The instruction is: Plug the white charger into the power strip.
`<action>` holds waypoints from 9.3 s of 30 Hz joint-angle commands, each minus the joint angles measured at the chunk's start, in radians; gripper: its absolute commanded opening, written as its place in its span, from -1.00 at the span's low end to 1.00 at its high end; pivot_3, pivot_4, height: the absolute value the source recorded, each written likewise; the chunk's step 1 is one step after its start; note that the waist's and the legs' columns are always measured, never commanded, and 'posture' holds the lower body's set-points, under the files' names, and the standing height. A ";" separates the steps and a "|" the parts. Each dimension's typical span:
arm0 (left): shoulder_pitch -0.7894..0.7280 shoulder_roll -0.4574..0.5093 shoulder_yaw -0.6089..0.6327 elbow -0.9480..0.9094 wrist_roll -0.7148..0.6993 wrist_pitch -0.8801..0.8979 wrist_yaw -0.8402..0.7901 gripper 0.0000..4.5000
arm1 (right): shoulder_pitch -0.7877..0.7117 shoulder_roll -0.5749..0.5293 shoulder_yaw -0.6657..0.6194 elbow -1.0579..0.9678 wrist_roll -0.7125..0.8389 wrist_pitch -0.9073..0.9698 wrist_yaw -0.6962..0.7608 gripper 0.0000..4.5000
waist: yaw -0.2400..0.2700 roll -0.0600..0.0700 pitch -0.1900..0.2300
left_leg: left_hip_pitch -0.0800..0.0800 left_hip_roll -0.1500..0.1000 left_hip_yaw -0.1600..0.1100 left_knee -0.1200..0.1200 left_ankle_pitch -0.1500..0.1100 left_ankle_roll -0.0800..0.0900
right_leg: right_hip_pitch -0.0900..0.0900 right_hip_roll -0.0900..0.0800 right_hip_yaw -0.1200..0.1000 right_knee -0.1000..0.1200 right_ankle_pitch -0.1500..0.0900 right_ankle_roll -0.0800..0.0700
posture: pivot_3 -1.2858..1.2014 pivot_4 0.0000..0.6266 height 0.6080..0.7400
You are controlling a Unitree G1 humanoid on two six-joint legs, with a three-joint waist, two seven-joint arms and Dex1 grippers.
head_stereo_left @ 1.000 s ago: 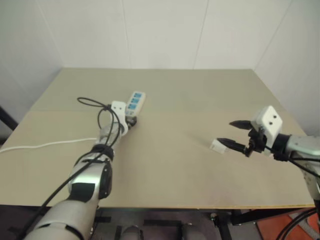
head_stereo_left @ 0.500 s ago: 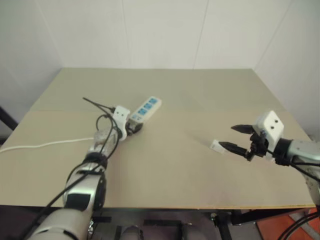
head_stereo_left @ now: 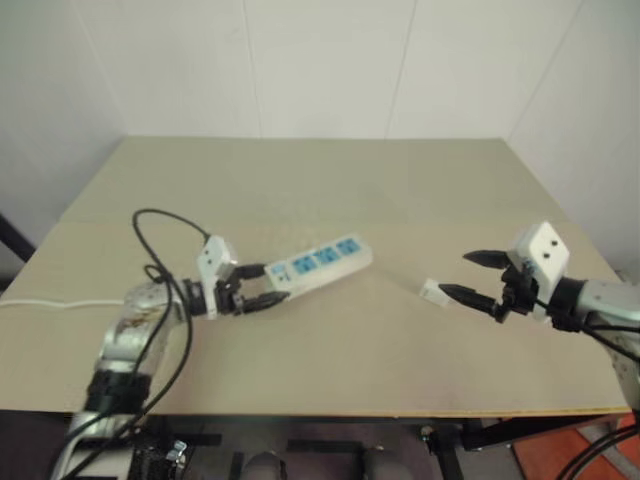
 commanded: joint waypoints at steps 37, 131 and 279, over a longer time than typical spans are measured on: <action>0.030 -0.101 -0.053 0.244 0.021 -0.444 -0.105 0.99 | 0.005 0.003 -0.051 -0.072 0.043 0.039 -0.040 0.84 | -0.001 0.000 0.000 | 0.000 0.000 0.001 0.000 0.000 0.001 | 0.001 0.000 0.000 -0.001 0.000 0.000 | 0.03 -0.52 1.00; -0.146 -0.231 -0.229 0.600 0.202 -0.643 -0.321 0.46 | -0.847 0.210 0.866 0.877 -0.707 0.099 0.440 0.67 | -0.007 0.007 -0.007 | 0.003 -0.001 0.000 0.001 -0.002 0.004 | 0.002 0.000 -0.001 0.000 -0.002 0.001 | 0.03 -0.52 1.00; 0.002 -0.020 -0.203 0.295 0.132 -0.414 -0.289 0.46 | -0.265 0.627 0.402 0.694 -0.100 -0.677 0.391 -0.48 | -0.033 0.008 -0.007 | 0.005 0.003 0.000 -0.001 -0.002 0.004 | 0.001 0.003 0.000 0.002 -0.002 0.000 | 0.03 -0.52 1.00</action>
